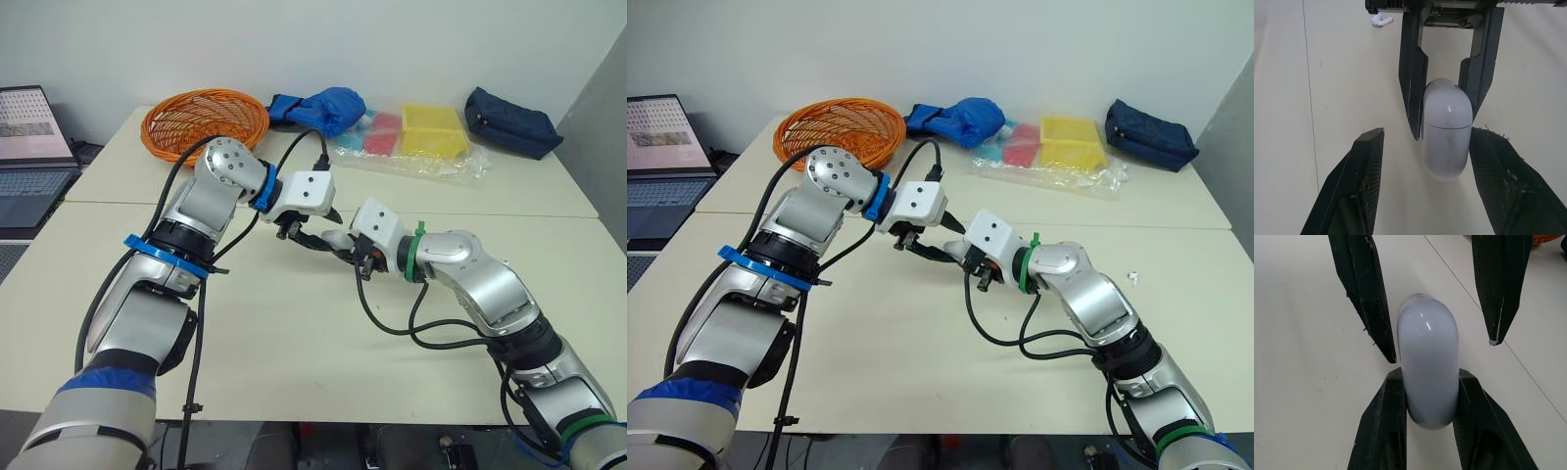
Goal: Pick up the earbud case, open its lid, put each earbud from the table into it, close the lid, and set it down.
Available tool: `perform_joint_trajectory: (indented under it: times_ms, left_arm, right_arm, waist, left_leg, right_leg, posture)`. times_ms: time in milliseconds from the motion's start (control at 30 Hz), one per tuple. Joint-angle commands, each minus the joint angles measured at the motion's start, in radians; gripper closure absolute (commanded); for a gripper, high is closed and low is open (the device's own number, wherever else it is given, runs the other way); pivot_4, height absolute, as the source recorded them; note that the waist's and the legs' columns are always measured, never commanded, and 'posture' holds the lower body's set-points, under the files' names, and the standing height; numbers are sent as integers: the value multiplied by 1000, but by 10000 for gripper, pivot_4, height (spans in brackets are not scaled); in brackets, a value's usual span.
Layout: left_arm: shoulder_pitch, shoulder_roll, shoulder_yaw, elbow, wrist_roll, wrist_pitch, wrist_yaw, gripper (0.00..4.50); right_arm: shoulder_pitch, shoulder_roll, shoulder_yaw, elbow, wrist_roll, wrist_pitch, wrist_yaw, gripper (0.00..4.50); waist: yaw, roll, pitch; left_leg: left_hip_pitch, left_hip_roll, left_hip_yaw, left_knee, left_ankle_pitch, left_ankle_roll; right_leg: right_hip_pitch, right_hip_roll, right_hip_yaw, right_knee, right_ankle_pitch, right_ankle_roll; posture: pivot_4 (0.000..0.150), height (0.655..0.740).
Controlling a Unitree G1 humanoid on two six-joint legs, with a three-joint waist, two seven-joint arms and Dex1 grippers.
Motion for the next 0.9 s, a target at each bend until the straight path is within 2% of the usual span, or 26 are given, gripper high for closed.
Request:
perform_joint_trajectory:
  times_ms: [33,133,267,300,667,700,900]
  left_arm:
    - [2,0,25,-34,-2,-4,-2,17858]
    - [3,-1,21,-34,3,-5,-1,23484]
    - [5,-4,23,-35,3,-1,-2,36352]
    - [5,-5,25,-36,2,0,-2,37536]
    - [16,-13,32,-48,-4,14,5,37526]
    - [22,-11,33,-48,-3,11,7,37526]
    - [39,-2,42,-54,-8,23,11,37526]
  right_arm:
    - [-21,6,-19,-41,-2,-3,1,36573]
    - [-26,8,-23,-41,-2,1,1,36573]
    - [-26,11,-25,-44,-1,5,1,36573]
    - [-25,12,-26,-44,0,7,1,36573]
    - [-26,6,-32,-36,3,-3,13,36573]
    - [-24,0,-37,-36,8,-3,20,29483]
    - [-17,-37,-89,-65,41,6,57,9542]
  waist:
    - [0,0,0]
    - [0,0,0]
    - [0,0,0]
    - [0,0,0]
    - [0,0,0]
    - [0,0,0]
    - [0,0,0]
  left_leg:
    - [0,0,0,0,0,0]
    - [0,0,0,0,0,0]
    - [0,0,0,0,0,0]
    - [0,0,0,0,0,0]
    - [0,0,0,0,0,0]
    - [0,0,0,0,0,0]
    - [0,0,0,1,0,0]
  right_leg:
    - [0,0,0,0,0,0]
    - [0,0,0,0,0,0]
    - [0,0,0,0,0,0]
    - [0,0,0,0,0,0]
    - [0,0,0,1,0,0]
    - [0,0,0,1,0,0]
    - [0,0,0,1,0,0]
  posture:
    - [1500,7400]
    - [1500,7400]
    - [1500,7400]
    - [1500,7400]
    - [1500,7400]
    - [1500,7400]
    - [1500,7400]
